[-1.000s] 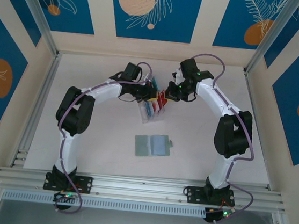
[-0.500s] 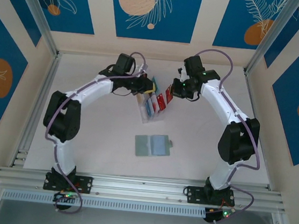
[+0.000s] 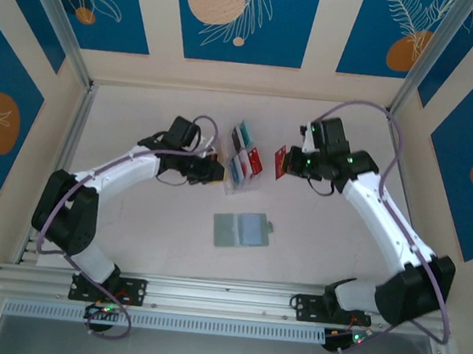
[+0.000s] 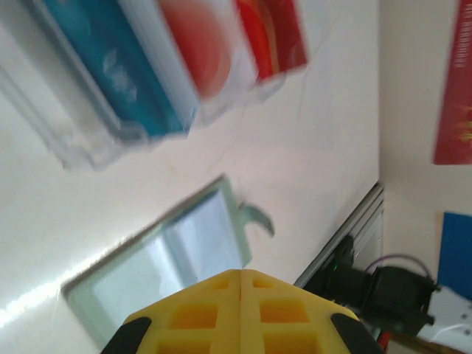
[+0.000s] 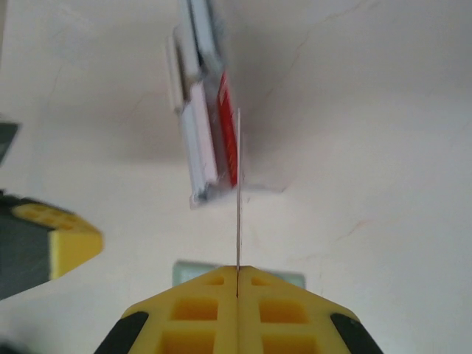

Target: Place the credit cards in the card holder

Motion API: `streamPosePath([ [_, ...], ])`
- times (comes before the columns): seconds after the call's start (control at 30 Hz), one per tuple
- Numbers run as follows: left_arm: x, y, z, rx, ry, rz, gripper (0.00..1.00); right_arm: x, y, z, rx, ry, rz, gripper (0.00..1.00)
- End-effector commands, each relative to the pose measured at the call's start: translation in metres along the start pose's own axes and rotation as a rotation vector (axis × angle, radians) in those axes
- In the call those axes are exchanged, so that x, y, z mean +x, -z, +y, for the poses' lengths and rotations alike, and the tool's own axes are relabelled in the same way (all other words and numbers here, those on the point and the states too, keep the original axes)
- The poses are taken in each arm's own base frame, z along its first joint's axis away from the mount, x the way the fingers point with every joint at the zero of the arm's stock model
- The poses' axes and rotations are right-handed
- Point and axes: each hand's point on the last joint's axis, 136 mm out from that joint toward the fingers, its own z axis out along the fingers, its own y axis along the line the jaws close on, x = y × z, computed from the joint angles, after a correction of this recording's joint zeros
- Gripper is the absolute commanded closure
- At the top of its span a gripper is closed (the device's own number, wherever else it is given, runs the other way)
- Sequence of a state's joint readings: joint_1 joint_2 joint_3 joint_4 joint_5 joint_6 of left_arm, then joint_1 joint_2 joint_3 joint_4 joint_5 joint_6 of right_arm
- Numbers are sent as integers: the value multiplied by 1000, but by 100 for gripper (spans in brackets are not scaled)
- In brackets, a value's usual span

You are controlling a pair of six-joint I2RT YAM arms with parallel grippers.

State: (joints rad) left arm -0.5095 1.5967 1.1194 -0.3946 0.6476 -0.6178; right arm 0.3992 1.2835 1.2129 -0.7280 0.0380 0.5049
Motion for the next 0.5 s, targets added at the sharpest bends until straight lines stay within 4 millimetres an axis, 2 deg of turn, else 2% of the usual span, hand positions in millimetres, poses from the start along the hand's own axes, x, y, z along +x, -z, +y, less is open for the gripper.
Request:
streamPosePath([
  [0.0,34,-12,11,-52,-35,80,100,34,1,19,-146,0,46,100],
  [0.1,50,-26,20,-72,-32,128,100,67,-6,22,-204,9,104,100],
  [0.2,59,-41,24,-85,-40,168,100,92,-15,27,-292,-13,163,100],
  [0.3,66,-57,28,-95,-44,206,100,112,-28,29,-330,-21,219,100],
  [0.47,77,-80,40,-125,-33,250,100,132,-45,28,-335,-25,274,100],
])
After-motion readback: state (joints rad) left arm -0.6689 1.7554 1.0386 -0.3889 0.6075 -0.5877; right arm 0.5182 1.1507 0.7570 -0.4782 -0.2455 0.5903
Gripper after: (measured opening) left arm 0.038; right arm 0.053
